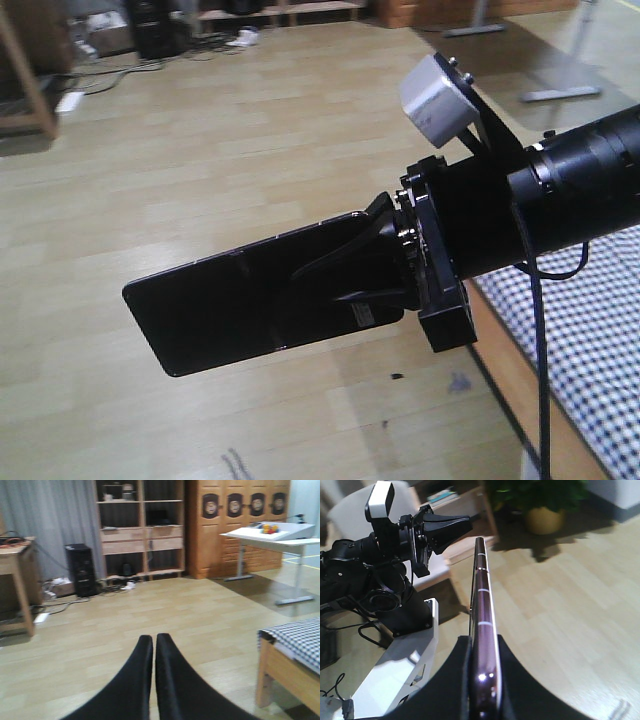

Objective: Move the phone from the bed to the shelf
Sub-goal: 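Hold the phone in the right gripper while the base drives to the shelf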

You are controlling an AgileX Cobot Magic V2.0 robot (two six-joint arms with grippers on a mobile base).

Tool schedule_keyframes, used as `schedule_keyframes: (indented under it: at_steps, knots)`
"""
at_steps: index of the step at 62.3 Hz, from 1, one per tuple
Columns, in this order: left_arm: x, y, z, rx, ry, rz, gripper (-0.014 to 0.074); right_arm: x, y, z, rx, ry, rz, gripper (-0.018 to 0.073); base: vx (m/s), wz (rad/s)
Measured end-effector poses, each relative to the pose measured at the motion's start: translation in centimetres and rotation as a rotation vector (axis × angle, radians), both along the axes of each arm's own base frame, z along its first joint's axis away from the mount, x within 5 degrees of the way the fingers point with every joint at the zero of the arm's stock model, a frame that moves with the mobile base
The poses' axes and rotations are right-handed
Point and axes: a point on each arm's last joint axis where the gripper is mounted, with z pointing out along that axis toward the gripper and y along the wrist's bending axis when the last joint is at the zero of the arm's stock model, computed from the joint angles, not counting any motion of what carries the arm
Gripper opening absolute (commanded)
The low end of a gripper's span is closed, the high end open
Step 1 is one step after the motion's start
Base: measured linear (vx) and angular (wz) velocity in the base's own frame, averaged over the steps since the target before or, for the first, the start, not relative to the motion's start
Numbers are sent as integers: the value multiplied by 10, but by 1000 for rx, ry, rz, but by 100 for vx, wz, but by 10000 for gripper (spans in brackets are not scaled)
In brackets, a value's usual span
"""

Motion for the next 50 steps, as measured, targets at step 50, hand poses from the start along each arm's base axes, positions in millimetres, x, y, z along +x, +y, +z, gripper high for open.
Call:
schedule_keyframes:
  at_steps: [50]
  knots:
    - [0,0,0,0,0,0,1,0,0,0,0,1,1,-3,-10,38]
